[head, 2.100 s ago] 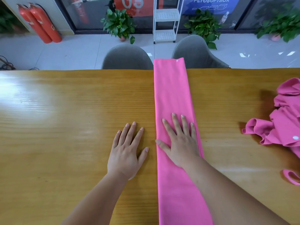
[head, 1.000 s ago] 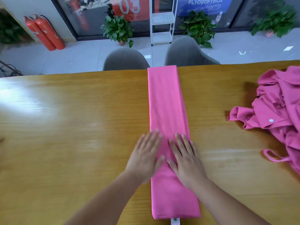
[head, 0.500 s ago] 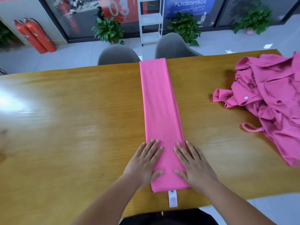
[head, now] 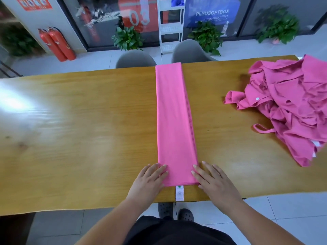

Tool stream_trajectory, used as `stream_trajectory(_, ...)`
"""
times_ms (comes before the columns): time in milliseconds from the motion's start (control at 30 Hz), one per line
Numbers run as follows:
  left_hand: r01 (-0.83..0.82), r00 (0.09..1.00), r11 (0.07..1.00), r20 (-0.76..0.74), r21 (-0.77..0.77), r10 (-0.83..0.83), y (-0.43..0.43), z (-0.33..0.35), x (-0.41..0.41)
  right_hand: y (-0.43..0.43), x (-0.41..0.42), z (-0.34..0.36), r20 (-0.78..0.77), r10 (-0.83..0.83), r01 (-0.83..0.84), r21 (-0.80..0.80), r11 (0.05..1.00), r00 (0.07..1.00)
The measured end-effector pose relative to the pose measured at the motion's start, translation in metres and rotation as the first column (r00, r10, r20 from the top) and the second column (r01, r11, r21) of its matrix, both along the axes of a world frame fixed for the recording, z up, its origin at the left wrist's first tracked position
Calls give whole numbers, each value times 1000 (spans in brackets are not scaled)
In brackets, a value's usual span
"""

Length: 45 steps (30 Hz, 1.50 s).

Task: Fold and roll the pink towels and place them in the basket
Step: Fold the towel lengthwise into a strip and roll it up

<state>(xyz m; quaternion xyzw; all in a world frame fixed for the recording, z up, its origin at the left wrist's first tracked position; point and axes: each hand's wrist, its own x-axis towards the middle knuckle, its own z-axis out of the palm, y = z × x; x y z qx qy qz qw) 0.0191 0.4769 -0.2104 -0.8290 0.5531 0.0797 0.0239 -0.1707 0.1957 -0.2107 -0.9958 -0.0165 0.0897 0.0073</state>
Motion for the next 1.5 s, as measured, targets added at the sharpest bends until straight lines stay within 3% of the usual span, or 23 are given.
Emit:
stream_trajectory(167,-90,996,992,14,-86,92,11,13,-33,3,-20,2,120,14,-16,16,1000,993)
stream_trajectory(367,-118,993,987,19,-106,120,9,20,-60,2,-28,4,373,83,-107,44,993,924)
stream_trajectory(633,-199,980,955,-26,-219,198,8,15,-86,6,-34,-9,397,22,-73,114,991,918)
stream_trajectory(867,-251,959,852,0,-459,283,5,6,-93,11,-42,-5,400,-178,39,332,942,899)
stream_trajectory(1067,-301,948,831,-53,-468,314,7,-3,-90,6,-53,-9,338,-51,-29,228,973,940)
stream_trajectory(1133,-350,935,817,-114,-459,336,6,-3,-86,10,-52,-11,365,-113,16,258,966,924)
stream_trajectory(1200,-472,881,767,-230,-434,413,2,1,-84,13,-46,-8,366,-234,108,332,937,901)
stream_trajectory(1300,-708,685,650,-491,-275,538,-5,9,-78,12,-34,0,283,-344,212,409,888,895)
stream_trajectory(1367,-775,575,606,-597,-179,559,-8,11,-72,11,-25,12,164,-447,323,485,813,880)
stream_trajectory(1433,-803,522,577,-641,-147,563,-13,11,-68,10,-16,21,38,-549,434,569,699,835)
stream_trajectory(1500,-810,538,561,-597,-171,595,-19,11,-70,10,-10,22,-24,-580,473,605,640,815)
